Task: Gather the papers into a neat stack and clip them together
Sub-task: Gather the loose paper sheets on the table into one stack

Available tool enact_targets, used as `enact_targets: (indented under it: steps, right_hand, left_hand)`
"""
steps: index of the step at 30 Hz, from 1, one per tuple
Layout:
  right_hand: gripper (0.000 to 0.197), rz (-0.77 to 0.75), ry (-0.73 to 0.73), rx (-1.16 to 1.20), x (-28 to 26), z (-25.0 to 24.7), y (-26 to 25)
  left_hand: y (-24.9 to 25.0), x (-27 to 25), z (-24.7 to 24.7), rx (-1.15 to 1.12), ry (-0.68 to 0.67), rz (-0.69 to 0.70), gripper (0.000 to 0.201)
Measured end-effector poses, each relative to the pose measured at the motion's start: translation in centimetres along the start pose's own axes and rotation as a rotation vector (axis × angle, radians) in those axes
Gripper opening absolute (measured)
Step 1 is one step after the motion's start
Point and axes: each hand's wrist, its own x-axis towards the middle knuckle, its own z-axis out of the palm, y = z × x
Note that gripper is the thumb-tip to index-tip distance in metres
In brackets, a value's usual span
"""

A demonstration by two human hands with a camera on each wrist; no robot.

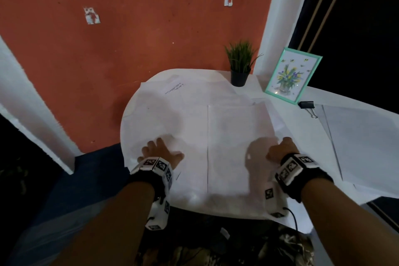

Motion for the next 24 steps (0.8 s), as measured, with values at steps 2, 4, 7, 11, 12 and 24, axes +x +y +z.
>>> enact_targets:
  steps: [2,4,7,11,12,24]
  right_hand:
    - [0.048,0.000,-0.126,-0.120,0.1,-0.3,0.1]
    - [0.045,-0.015,-0.199,-0.192,-0.2,-0.3,-0.2]
    - [0.050,-0.053,-0.135,-0.176,-0.7,0.3,-1.0]
    - [0.052,-0.122,-0.098,-0.225,-1.3,1.9,-1.9]
    - [0.052,-0.136,-0.117,-0.219,-1.3,2.1,-2.0]
    - [0.057,-0.086,-0.128,-0.108,-2.1,3.1,-3.2]
  left_hand:
    - [-0.1,0.4,0.5,0.096,-0.074,-0.002,0.087]
    - [0.4,0.2,1.2,0.167,-0.100,0.034,0.078]
    - [1.5,-0.2,1.9,0.192,-0.035,0.100,0.051]
    - [2.5,0.0,2.3,0.142,-0.069,0.130,0.051]
    - [2.5,0.1,2.2,0.129,-0.085,0.130,0.054]
    - [4.4,-1.1,2.7,-0.569,-0.046,0.046,0.060]
